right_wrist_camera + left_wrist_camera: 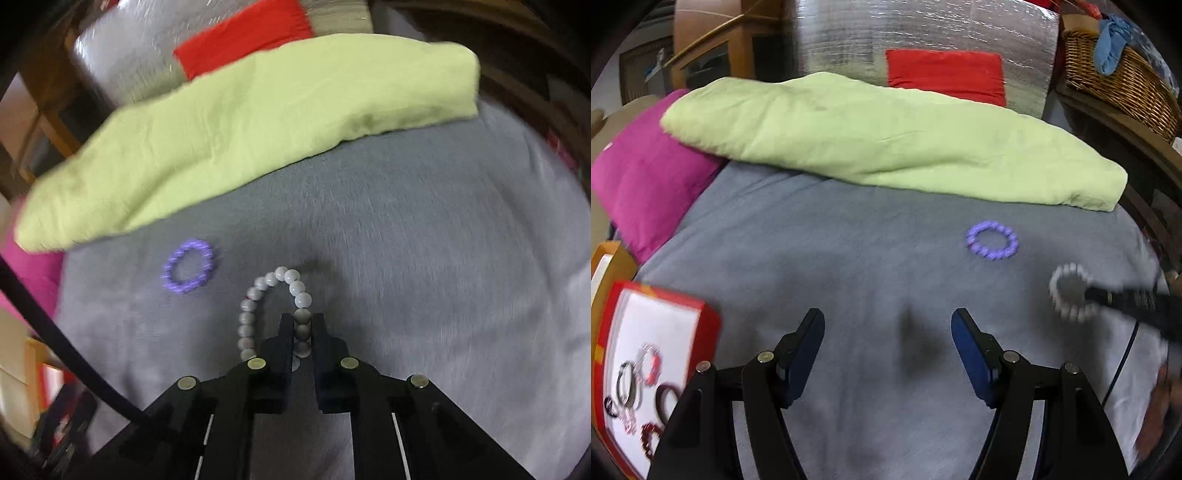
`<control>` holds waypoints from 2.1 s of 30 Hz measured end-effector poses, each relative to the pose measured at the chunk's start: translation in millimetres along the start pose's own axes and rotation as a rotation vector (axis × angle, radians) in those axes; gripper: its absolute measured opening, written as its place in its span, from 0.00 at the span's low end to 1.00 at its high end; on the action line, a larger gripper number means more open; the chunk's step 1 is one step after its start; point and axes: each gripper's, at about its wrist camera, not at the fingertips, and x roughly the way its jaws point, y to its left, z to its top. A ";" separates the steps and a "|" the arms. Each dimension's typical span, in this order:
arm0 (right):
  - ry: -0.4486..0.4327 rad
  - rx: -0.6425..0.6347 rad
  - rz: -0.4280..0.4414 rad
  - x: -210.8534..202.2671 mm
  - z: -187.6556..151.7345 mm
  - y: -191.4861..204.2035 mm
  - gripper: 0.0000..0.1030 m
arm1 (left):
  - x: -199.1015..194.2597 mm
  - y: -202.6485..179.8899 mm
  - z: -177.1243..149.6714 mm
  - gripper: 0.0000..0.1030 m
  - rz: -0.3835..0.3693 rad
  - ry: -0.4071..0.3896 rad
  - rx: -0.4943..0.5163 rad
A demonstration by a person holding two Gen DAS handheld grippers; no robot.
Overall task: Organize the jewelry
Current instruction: 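Grasp the white bead bracelet with the right tool while the left tool grasps the purple bead bracelet, then lift and hold the white and purple bracelets above the bed with both tools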
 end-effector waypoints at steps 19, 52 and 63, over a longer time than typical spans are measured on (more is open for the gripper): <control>-0.031 0.077 0.072 9.4 -16.7 -20.6 0.09 | 105.1 -71.0 51.8 0.09 -0.006 0.140 0.023; -0.130 -0.053 0.041 -55.6 -77.9 20.4 0.10 | -64.4 11.8 -80.0 0.09 -0.137 -0.017 0.026; -0.143 -0.080 0.055 -63.5 -88.7 26.5 0.10 | -71.3 18.3 -80.8 0.09 -0.133 -0.021 0.005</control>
